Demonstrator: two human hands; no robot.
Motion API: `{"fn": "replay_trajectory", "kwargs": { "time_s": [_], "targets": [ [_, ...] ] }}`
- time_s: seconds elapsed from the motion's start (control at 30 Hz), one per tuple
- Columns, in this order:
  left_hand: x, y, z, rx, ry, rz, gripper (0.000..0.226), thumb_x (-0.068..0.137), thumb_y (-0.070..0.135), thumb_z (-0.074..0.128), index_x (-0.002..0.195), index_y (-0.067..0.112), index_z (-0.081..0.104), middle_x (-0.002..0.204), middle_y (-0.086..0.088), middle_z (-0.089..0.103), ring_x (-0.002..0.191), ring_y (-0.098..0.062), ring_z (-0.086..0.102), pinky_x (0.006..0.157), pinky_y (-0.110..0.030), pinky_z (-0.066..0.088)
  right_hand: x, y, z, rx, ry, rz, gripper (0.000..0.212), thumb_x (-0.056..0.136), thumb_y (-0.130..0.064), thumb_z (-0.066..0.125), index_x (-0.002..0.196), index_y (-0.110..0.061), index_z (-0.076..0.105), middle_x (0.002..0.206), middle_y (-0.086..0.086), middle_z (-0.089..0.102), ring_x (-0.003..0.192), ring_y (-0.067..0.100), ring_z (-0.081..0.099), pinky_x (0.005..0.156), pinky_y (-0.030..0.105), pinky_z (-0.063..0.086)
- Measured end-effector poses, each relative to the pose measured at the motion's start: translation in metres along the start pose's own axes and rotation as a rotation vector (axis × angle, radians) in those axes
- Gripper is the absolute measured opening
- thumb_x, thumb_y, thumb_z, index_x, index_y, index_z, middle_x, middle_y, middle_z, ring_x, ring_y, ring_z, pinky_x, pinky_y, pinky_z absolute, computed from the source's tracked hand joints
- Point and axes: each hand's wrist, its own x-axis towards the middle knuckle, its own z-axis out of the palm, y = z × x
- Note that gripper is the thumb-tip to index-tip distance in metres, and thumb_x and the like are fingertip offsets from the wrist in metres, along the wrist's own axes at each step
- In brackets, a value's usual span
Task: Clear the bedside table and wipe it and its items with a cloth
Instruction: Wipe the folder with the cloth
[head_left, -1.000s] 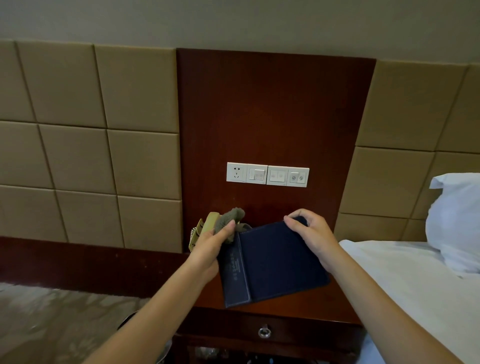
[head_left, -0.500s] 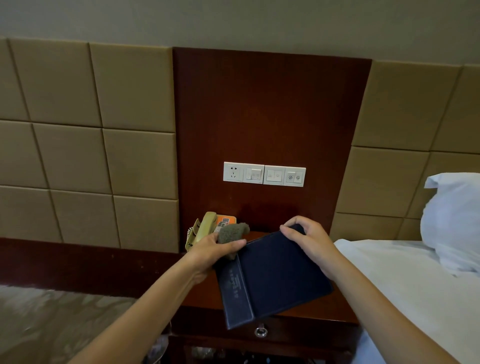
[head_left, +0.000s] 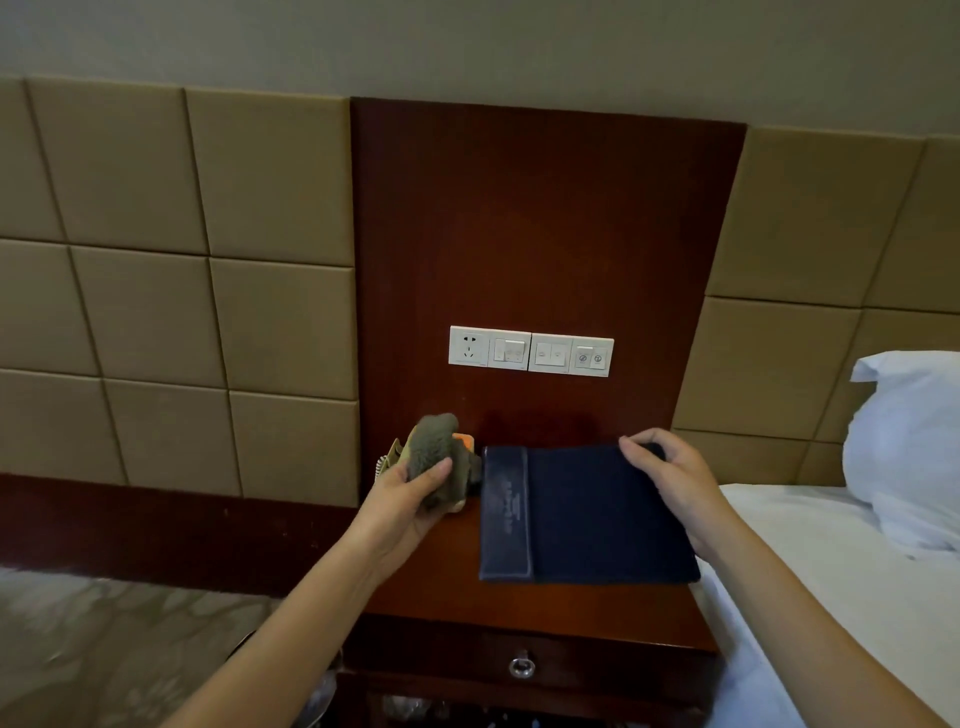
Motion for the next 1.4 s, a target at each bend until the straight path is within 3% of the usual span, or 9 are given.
{"fn": "replay_trajectory", "kwargs": {
  "time_s": [0.13,0.3,0.47,0.7,0.9,1.0,1.07,1.13,1.4],
  "targets": [
    [0.001,0.003,0.024,0.805,-0.087,0.286,0.036,0.095,0.013,0.052,0.131,0.007,0.05,0.118,-0.001,0.062,0.112,-0.013,0.058,0.094,-0.029,0.049,-0.002,0.003,0.014,-0.021,-0.002,-0.038,0.015,0.093,-0.027,0.058,0.086,-0.014,0.061,0.088,0.008,0.064,0.084,0.024,0.061,0.07,0.035,0.047],
    [-0.004,-0.015,0.03,1.595,-0.197,0.519,0.061,0.1,0.027,0.041,0.15,0.02,0.007,0.151,0.015,-0.001,0.137,0.001,-0.01,0.119,-0.029,-0.004,0.002,0.002,0.015,0.038,0.081,-0.046,0.015,0.093,-0.024,0.058,0.084,-0.012,0.062,0.091,0.015,0.063,0.084,0.026,0.061,0.071,0.038,0.047],
    [-0.038,-0.053,0.013,1.889,-0.256,0.696,0.057,0.096,0.041,0.03,0.147,0.019,0.023,0.15,0.011,0.026,0.14,-0.004,0.025,0.117,-0.031,0.005,0.009,0.005,0.007,0.086,0.211,-0.013,0.014,0.092,-0.024,0.059,0.081,-0.015,0.061,0.09,0.01,0.062,0.088,0.029,0.06,0.072,0.036,0.046],
    [0.005,-0.025,0.031,1.414,-0.06,0.488,0.051,0.101,0.028,0.036,0.149,0.025,0.019,0.148,0.019,0.012,0.134,0.004,0.003,0.109,-0.019,0.001,-0.002,0.007,0.028,-0.047,0.09,-0.1,0.016,0.094,-0.021,0.056,0.085,-0.008,0.061,0.081,0.008,0.059,0.077,0.022,0.057,0.068,0.033,0.043],
    [-0.012,-0.033,0.025,1.752,-0.286,0.618,0.057,0.101,0.026,0.033,0.151,0.024,0.007,0.151,0.016,-0.007,0.138,0.002,-0.01,0.115,-0.022,-0.009,0.016,0.013,0.011,0.099,0.462,-0.061,0.017,0.094,-0.024,0.056,0.096,-0.009,0.062,0.097,0.012,0.064,0.094,0.029,0.06,0.085,0.045,0.048],
    [-0.019,-0.058,-0.019,1.701,-0.277,0.359,0.047,0.099,0.022,0.032,0.145,0.016,0.034,0.154,0.0,0.029,0.141,-0.009,0.024,0.116,-0.025,0.014,0.017,0.021,-0.003,0.134,0.535,-0.007,0.021,0.096,-0.028,0.053,0.1,-0.008,0.06,0.1,0.009,0.062,0.094,0.026,0.057,0.08,0.04,0.047],
    [-0.009,-0.053,-0.043,1.319,0.049,0.134,0.03,0.099,0.014,0.04,0.125,0.012,0.056,0.118,-0.007,0.063,0.099,-0.016,0.06,0.087,-0.025,0.046,0.014,0.024,-0.007,0.095,0.515,-0.05,0.02,0.096,-0.027,0.052,0.1,-0.008,0.059,0.095,0.007,0.059,0.092,0.024,0.056,0.076,0.035,0.042],
    [0.005,-0.038,-0.055,1.043,0.291,0.024,0.019,0.098,0.014,0.046,0.102,0.009,0.064,0.082,-0.004,0.065,0.07,-0.015,0.06,0.062,-0.025,0.046,0.01,0.024,-0.005,0.015,0.454,-0.099,0.019,0.096,-0.027,0.053,0.097,-0.009,0.059,0.09,0.002,0.059,0.09,0.023,0.056,0.074,0.033,0.04],
    [0.006,0.009,0.01,0.779,0.143,0.13,0.028,0.094,0.025,0.054,0.119,0.012,0.053,0.103,-0.001,0.061,0.097,-0.018,0.061,0.084,-0.038,0.053,0.003,0.025,0.016,0.086,0.237,-0.122,0.018,0.093,-0.033,0.056,0.094,-0.015,0.061,0.094,0.001,0.063,0.092,0.019,0.058,0.07,0.031,0.045]
  ]
}}
